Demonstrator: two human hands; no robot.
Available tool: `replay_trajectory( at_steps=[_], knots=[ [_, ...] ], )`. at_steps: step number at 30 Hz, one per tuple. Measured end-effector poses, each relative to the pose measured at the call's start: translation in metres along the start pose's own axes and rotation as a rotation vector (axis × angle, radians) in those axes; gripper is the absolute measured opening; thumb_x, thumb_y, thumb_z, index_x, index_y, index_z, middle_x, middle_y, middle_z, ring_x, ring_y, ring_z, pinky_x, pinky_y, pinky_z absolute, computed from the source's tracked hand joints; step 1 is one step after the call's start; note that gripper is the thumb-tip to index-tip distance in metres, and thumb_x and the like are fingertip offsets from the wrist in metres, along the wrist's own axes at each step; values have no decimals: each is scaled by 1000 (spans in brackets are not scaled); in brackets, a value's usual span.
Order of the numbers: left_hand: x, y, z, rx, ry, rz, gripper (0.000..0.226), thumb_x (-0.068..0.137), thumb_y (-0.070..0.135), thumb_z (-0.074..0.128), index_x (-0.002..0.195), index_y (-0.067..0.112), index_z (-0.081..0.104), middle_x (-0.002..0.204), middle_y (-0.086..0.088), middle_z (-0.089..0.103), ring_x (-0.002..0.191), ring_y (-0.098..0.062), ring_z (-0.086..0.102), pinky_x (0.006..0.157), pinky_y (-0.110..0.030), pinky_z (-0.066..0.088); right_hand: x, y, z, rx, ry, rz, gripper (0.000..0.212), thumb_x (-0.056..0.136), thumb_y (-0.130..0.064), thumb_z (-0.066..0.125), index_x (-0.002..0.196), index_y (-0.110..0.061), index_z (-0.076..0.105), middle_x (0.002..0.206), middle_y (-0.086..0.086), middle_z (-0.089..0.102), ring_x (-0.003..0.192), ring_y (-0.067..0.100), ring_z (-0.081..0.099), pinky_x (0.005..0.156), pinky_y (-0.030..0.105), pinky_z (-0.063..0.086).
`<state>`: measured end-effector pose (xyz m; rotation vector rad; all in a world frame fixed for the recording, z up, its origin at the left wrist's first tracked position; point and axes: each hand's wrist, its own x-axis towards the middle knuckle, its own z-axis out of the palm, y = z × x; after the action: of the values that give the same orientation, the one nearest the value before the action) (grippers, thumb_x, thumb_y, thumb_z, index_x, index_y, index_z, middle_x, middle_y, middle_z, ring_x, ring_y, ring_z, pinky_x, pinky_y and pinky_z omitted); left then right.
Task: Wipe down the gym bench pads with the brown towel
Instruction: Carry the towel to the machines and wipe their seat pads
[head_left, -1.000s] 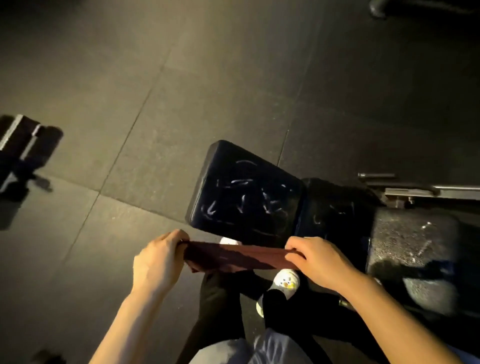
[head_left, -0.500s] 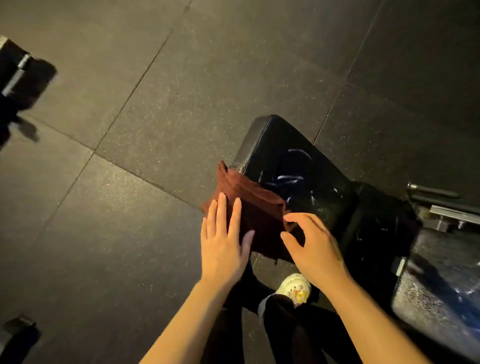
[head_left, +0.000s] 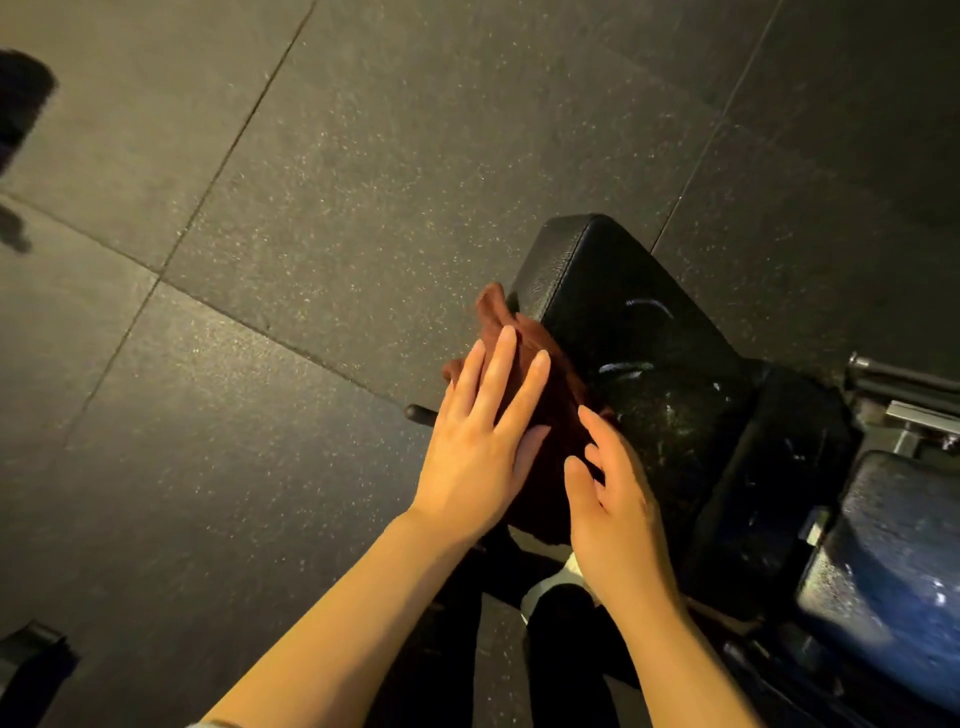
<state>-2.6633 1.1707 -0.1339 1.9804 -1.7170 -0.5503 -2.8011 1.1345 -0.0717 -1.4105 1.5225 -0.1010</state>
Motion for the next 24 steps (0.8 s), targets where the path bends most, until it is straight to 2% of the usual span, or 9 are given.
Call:
replay_trajectory(
  at_steps=[3,7,10,12,15,18,21,24],
  knots=[
    [38,-6,-4,-44,-87,64,59,101,35,40,156,19,27,165,-12,10,151,-40,8,111,-66,30,-5,4,5,24,3,80,51,103,-21,44,148,-40,31,156,-14,29,143,6,30,115,36,35],
    [76,-12,-4,-79,-114,115,57,102,33,43,156,19,29,166,-12,9,152,-40,4,112,-67,28,-7,2,6,-17,-81,75,53,104,-18,40,151,-39,25,161,-16,16,149,6,15,116,24,24],
    [74,-11,-4,-122,-110,96,56,102,28,47,155,18,32,165,-12,10,152,-40,5,112,-66,27,-4,-3,6,-83,-139,91,54,105,-21,38,152,-41,19,163,-14,7,150,9,12,107,17,22],
    [62,-11,-8,-130,-104,96,57,101,27,46,155,15,32,165,-13,10,152,-38,5,116,-63,25,-7,-4,6,-142,-183,87,56,106,-23,38,153,-42,15,164,-12,2,150,11,13,104,16,24],
    [33,-13,-11,-87,-94,95,58,102,27,45,154,9,30,164,-18,12,152,-38,9,121,-52,21,-14,-2,7,-257,-254,73,60,106,-22,37,154,-42,7,164,-11,-6,151,11,8,108,22,29],
    [1,-13,-15,-67,-96,76,57,103,24,44,154,6,28,163,-21,14,151,-38,13,122,-46,20,-23,5,12,-312,-274,30,65,105,-20,39,153,-44,2,162,-15,-16,149,11,16,104,21,34],
    [-28,-10,-15,-47,-81,27,56,103,23,44,154,6,28,162,-20,16,150,-38,18,123,-42,20,-36,16,19,-316,-278,7,65,105,-18,40,151,-46,5,161,-20,-15,146,4,22,97,11,26],
    [-62,-8,-12,0,-68,-28,57,101,23,46,154,8,30,162,-19,20,149,-36,22,123,-36,18,-51,29,23,-246,-323,-12,64,104,-13,41,144,-51,9,157,-26,-9,139,-6,19,90,-5,25]
  ],
)
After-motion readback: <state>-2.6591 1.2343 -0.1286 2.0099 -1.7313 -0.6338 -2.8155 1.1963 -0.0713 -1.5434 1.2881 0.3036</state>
